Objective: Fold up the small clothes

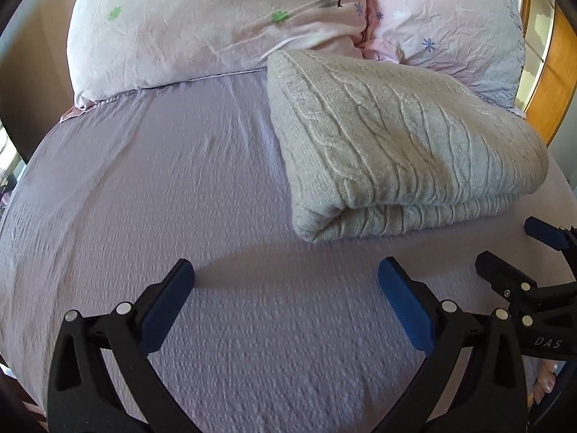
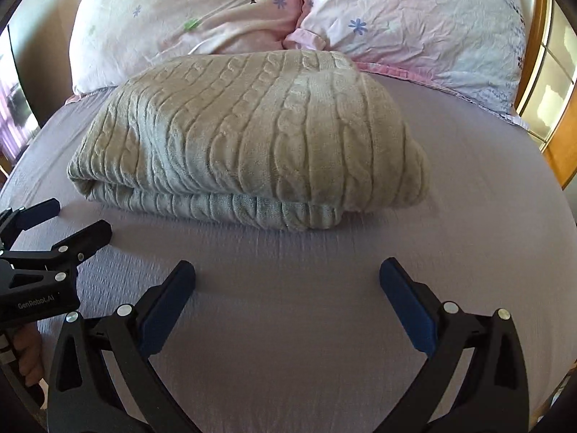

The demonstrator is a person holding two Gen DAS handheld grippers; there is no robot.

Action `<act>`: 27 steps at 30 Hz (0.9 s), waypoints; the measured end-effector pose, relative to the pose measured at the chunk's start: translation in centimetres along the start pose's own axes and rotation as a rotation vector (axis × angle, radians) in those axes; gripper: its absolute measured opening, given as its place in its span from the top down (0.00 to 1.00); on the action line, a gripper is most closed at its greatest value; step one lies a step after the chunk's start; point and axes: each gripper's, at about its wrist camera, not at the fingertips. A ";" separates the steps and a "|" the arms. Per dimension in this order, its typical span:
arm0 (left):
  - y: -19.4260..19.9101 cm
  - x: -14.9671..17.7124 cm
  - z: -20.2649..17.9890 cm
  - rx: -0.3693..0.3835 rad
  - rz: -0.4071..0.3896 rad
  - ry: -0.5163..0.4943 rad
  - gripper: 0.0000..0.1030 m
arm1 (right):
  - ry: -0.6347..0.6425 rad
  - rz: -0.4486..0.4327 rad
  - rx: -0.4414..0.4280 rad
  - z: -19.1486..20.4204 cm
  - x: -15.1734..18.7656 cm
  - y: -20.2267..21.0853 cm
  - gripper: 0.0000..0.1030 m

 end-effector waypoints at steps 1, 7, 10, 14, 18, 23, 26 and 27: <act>0.0 0.0 0.0 0.001 -0.001 -0.002 0.02 | 0.000 -0.001 0.001 0.1 0.0 0.0 0.01; 0.1 0.1 0.0 0.004 -0.006 -0.006 0.02 | -0.004 -0.002 0.001 0.1 0.1 0.1 0.01; 0.2 0.1 0.0 0.002 -0.007 -0.003 0.02 | -0.003 -0.002 0.001 0.1 0.1 0.1 0.01; 0.2 0.1 -0.1 0.001 -0.008 -0.001 0.02 | -0.004 -0.002 0.001 0.1 0.1 0.1 0.01; 0.2 0.0 -0.1 -0.001 -0.009 0.000 0.02 | 0.001 -0.001 -0.003 0.0 0.1 0.1 0.01; 0.2 0.0 -0.1 0.000 -0.009 0.000 0.02 | 0.004 -0.001 -0.005 0.1 0.0 0.1 0.01; 0.2 0.0 -0.1 0.000 -0.009 0.000 0.02 | 0.003 -0.001 -0.004 0.1 0.0 0.1 0.01; 0.2 0.0 -0.1 0.000 -0.009 0.000 0.02 | 0.003 0.000 -0.004 0.1 0.0 0.1 0.01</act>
Point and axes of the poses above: each gripper's, at about its wrist camera, not at the fingertips, and y roughly against the way its jaws point, z to its left, x to its underside, and after that the axes turned 6 degrees about x, right-handed
